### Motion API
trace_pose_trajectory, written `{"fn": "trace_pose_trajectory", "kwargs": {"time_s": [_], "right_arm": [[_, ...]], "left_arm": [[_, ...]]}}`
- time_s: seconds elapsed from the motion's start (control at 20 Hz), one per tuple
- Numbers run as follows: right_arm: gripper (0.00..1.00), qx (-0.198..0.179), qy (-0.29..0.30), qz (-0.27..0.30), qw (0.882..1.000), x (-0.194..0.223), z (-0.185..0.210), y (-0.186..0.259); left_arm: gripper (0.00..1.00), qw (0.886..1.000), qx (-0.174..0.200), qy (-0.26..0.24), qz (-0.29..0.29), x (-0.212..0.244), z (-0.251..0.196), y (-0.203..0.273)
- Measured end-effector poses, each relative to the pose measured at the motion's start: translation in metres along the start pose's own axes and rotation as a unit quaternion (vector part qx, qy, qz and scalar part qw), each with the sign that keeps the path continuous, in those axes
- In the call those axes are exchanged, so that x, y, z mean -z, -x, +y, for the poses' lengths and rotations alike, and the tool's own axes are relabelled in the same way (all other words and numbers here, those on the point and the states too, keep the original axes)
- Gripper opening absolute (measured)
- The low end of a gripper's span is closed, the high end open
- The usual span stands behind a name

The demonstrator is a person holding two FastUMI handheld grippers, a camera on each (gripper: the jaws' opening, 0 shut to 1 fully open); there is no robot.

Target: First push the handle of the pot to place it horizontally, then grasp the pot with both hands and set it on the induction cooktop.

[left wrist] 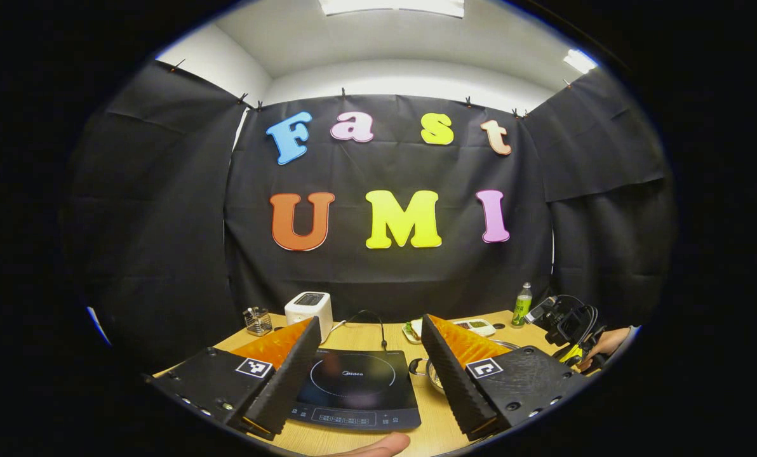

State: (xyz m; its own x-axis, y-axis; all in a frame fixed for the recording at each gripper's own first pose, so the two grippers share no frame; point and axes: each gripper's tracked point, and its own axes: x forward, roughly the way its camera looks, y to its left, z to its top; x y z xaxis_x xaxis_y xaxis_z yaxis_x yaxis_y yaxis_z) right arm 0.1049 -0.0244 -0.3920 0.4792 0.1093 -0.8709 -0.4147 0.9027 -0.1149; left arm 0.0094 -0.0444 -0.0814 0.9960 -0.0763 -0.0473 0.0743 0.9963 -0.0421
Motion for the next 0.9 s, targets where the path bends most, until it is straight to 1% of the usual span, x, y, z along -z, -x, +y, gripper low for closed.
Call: {"fn": "trace_pose_trajectory", "kwargs": {"time_s": [0.25, 0.3, 0.35, 0.4, 0.55, 0.6, 0.65, 0.7, 0.75, 0.8, 0.9], "right_arm": [[0.01, 0.026, 0.023, -0.005, 0.999, -0.012, -0.02, -0.014], [0.0, 0.031, 0.019, -0.008, 0.999, -0.014, -0.022, -0.018], [0.04, 0.035, 0.011, -0.012, 0.999, -0.017, -0.025, -0.02], [0.01, 0.036, 0.006, -0.014, 0.999, -0.018, -0.027, -0.023], [0.01, 0.043, 0.003, -0.028, 0.999, -0.024, -0.033, -0.025], [0.04, 0.049, -0.004, -0.035, 0.998, -0.026, -0.036, -0.026], [0.04, 0.061, -0.018, -0.049, 0.997, -0.029, -0.041, -0.025], [0.01, 0.07, -0.041, -0.065, 0.995, -0.033, -0.044, -0.024], [0.01, 0.072, -0.061, -0.079, 0.992, -0.034, -0.044, -0.02], [0.04, 0.07, -0.08, -0.097, 0.99, -0.035, -0.042, -0.017], [0.04, 0.07, -0.111, -0.134, 0.982, -0.039, -0.042, -0.007]], "left_arm": [[0.95, 0.999, 0.006, 0.019, 0.027, 0.018, -0.008, -0.014], [0.95, 0.999, 0.008, 0.022, 0.032, 0.022, -0.01, -0.018], [0.95, 0.999, 0.014, 0.025, 0.037, 0.026, -0.013, -0.02], [0.95, 0.999, 0.023, 0.026, 0.043, 0.03, -0.019, -0.022], [0.95, 0.997, 0.039, 0.024, 0.054, 0.04, -0.029, -0.025], [0.95, 0.997, 0.039, 0.021, 0.058, 0.041, -0.031, -0.025], [0.95, 0.997, 0.038, 0.018, 0.059, 0.044, -0.03, -0.026], [0.95, 0.997, 0.038, 0.015, 0.06, 0.047, -0.031, -0.028], [0.95, 0.997, 0.04, 0.012, 0.062, 0.051, -0.035, -0.031], [0.95, 0.997, 0.043, 0.009, 0.07, 0.057, -0.039, -0.034], [0.95, 0.995, 0.047, 0.008, 0.091, 0.073, -0.043, -0.037]]}}
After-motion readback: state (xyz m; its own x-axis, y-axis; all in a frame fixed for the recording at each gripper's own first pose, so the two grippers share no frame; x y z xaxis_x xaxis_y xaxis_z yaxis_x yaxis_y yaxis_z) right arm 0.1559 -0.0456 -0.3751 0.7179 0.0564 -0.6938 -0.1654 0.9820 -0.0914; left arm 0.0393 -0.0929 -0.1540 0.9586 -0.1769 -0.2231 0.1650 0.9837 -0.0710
